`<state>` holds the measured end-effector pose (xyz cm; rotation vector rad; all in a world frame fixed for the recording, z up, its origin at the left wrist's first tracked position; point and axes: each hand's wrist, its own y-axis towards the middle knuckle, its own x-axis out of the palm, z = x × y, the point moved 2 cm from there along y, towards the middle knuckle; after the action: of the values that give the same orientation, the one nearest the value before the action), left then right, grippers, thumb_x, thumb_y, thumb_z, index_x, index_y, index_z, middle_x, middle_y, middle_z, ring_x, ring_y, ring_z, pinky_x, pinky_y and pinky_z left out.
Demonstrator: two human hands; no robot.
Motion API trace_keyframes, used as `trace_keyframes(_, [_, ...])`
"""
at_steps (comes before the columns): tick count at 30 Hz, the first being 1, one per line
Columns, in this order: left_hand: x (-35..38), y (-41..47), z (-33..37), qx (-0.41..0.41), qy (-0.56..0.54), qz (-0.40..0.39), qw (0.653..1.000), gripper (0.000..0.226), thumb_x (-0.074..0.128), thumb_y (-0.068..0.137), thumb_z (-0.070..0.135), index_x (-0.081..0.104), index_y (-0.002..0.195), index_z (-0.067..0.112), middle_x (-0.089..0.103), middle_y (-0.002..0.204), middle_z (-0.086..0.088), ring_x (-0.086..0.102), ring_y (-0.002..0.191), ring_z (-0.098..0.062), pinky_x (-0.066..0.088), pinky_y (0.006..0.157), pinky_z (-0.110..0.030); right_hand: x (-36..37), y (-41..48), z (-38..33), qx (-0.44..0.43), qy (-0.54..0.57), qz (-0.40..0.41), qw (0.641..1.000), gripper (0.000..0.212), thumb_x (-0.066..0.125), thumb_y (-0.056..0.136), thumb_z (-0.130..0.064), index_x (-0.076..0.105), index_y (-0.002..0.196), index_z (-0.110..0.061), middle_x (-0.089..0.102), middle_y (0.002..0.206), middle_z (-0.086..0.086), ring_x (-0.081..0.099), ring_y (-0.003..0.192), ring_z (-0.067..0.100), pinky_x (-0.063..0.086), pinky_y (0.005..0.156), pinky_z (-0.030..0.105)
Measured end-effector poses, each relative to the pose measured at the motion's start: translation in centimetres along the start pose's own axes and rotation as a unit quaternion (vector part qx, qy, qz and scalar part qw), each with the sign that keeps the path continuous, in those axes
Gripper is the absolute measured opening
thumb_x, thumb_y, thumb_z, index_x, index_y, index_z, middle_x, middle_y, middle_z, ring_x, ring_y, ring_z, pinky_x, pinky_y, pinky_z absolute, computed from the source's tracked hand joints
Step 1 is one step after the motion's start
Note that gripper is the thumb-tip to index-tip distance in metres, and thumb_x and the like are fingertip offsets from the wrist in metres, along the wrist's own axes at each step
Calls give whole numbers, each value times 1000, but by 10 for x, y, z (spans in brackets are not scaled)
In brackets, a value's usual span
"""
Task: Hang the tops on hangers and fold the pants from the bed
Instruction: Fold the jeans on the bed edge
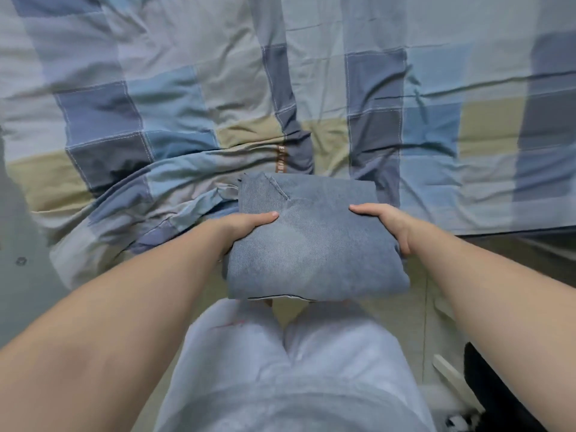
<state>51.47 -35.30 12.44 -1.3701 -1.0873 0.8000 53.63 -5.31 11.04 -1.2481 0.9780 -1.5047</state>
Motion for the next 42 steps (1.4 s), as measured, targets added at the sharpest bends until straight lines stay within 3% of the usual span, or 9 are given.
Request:
trace_keyframes(3, [11,-10,-28,-25,21,-36,999,47,68,88,52,67,119,17,78,89,-6,76,72,-21,55,66,-31,4,-17,51,0,31,-11,999,28,77,68,-36,82,83,-13,76,92,9,75,77,27,60,64,36])
trace_keyframes(8, [13,-32,-54,-15,51,-80,995,59,74,74,57,71,116,16,76,108,-11,73,96,-29,55,88,-41,22,-42,112,-52,118,-14,992,25,74,70,-34,83,84,-14,77,90,9,75,75,26,60,62,35])
trace_keyframes(10, [13,-41,-53,4,47,-94,994,58,77,66,56,75,110,18,76,108,-11,74,94,-29,56,86,-42,29,-52,131,-87,158,-3,984,27,74,70,-36,82,86,-16,77,92,8,75,77,25,60,64,34])
trace_keyframes(15, [29,-71,-37,59,17,-198,978,37,71,80,48,82,99,18,77,101,-5,75,88,-21,61,75,-32,48,-77,171,-178,250,6,952,35,79,68,-47,83,90,-19,77,101,7,76,85,23,60,66,32])
trace_keyframes(20, [75,-116,-15,123,45,-306,943,55,100,48,38,82,93,13,77,89,-3,76,80,-16,60,68,-28,66,-100,204,-269,339,-7,902,53,75,70,-63,81,101,-22,76,111,7,74,96,23,60,74,32])
trace_keyframes(26, [159,-157,-18,128,154,-386,900,33,77,83,47,81,105,22,78,98,8,73,92,-6,57,81,-22,58,-139,272,-375,474,-11,796,51,60,78,-62,83,92,-18,78,96,6,76,83,18,60,66,29])
trace_keyframes(28, [181,-162,-22,135,207,-389,887,34,73,86,48,80,106,22,77,98,8,73,92,-6,56,83,-23,51,-147,294,-391,498,-4,774,47,60,79,-56,83,91,-17,78,96,7,76,83,18,60,66,29])
trace_keyframes(35, [313,-182,-89,149,367,-363,843,60,98,48,47,82,96,15,76,91,-4,74,81,-17,61,75,-30,13,-180,441,-430,539,58,722,34,67,77,-37,80,94,-10,77,91,11,75,77,22,60,63,30])
trace_keyframes(42, [446,-184,-202,135,484,-326,801,68,95,51,49,79,107,13,75,111,-12,74,96,-24,58,80,-35,-26,-201,620,-438,573,140,679,27,74,71,-35,83,85,-13,77,90,12,76,75,24,59,59,31])
